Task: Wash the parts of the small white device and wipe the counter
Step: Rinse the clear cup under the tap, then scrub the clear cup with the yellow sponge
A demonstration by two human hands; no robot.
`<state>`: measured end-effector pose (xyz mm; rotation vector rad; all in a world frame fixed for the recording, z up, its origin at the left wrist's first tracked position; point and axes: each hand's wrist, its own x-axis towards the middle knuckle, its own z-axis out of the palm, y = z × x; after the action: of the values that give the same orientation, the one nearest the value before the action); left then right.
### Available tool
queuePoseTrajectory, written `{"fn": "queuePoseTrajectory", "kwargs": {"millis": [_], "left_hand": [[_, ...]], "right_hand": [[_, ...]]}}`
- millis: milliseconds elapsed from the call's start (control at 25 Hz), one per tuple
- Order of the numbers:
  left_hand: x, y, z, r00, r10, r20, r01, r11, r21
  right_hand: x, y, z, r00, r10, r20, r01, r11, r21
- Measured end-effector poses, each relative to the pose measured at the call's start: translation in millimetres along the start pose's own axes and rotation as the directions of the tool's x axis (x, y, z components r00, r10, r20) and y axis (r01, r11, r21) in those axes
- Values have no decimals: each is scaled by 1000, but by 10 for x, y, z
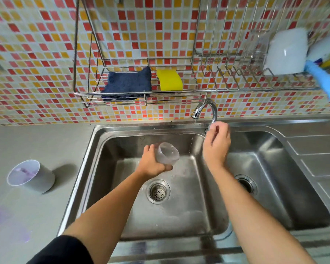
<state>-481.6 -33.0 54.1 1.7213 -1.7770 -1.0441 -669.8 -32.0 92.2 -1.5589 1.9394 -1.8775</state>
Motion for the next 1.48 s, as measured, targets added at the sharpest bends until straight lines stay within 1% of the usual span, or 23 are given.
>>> {"fn": "queuePoseTrajectory", "kwargs": {"millis": [120, 160, 200, 240, 280, 320, 360, 400, 480, 560, 600, 680, 720, 800, 840, 880, 920, 1000, 1080, 1160, 1280, 1400, 1480], "left_hand": [[-73, 0, -118, 999, 42, -4, -42, 999, 0], [-85, 2, -179, 998, 54, -13, -54, 999, 0], [-100, 6, -250, 998, 59, -21, -59, 998, -19], [-113, 14, -318, 998, 60, -27, -62, 997, -52], [-130, 16, -386, 997, 67, -31, -69, 994, -85], [-154, 12, -454, 997, 76, -34, -79, 991, -107], [-186, 2, -523, 996, 84, -38, -88, 989, -115], [-220, -5, -588, 995, 92, -38, -96, 988, -118], [-289, -25, -710, 995, 97, -37, -102, 986, -132], [-346, -62, -821, 993, 104, -49, -109, 986, -127], [-368, -89, -864, 993, 110, -52, -116, 985, -131], [-402, -149, -927, 991, 127, -41, -132, 977, -167], [-416, -173, -945, 990, 134, -31, -138, 972, -192], [-445, -191, -956, 989, 150, -4, -148, 966, -211], [-454, -193, -952, 987, 160, 11, -155, 966, -206], [-462, -190, -935, 985, 169, 23, -161, 967, -197], [-462, -188, -912, 983, 181, 25, -173, 967, -184], [-448, -202, -856, 975, 223, 16, -219, 965, -144], [-432, -240, -789, 967, 255, 17, -253, 963, -88], [-460, -219, -737, 957, 289, 30, -288, 957, -29], [-525, -192, -607, 943, 329, 51, -329, 944, -13], [-603, -124, -445, 925, 365, 103, -369, 929, 23], [-662, -74, -368, 923, 375, 89, -377, 926, 7]], "right_hand": [[507, -683, 81, 964, -235, -126, 240, 971, 22], [673, -883, 127, 948, -299, -106, 302, 953, 10], [823, -1061, 194, 946, -323, -22, 323, 946, -14], [952, -1200, 282, 947, -298, 118, 308, 949, -71], [1054, -1298, 386, 930, -225, 289, 280, 946, -164], [1120, -1361, 497, 885, -108, 453, 250, 931, -267], [1158, -1404, 608, 821, 25, 570, 224, 905, -362], [1184, -1433, 701, 764, 139, 630, 197, 880, -433], [1233, -1473, 821, 678, 295, 673, 150, 841, -520], [1260, -1501, 872, 618, 367, 695, 175, 797, -577], [1271, -1497, 886, 621, 370, 691, 197, 780, -594], [1266, -1500, 873, 679, 315, 663, 203, 788, -582], [1247, -1517, 841, 720, 250, 647, 194, 823, -534], [1153, -1589, 689, 788, 44, 615, 216, 915, -342], [1053, -1636, 568, 793, -94, 602, 269, 941, -207], [903, -1675, 404, 767, -231, 599, 343, 936, -78], [723, -1691, 224, 710, -349, 612, 423, 906, 26], [340, -1552, -76, 536, -500, 681, 587, 800, 125], [36, -1267, -264, 394, -507, 767, 696, 709, 112], [-151, -975, -333, 327, -435, 839, 725, 684, 72], [-349, -724, -396, 237, -299, 924, 740, 672, 28], [-443, -621, -358, 97, -309, 946, 845, 527, 86], [-444, -564, -300, 50, -380, 924, 874, 464, 143]]}}
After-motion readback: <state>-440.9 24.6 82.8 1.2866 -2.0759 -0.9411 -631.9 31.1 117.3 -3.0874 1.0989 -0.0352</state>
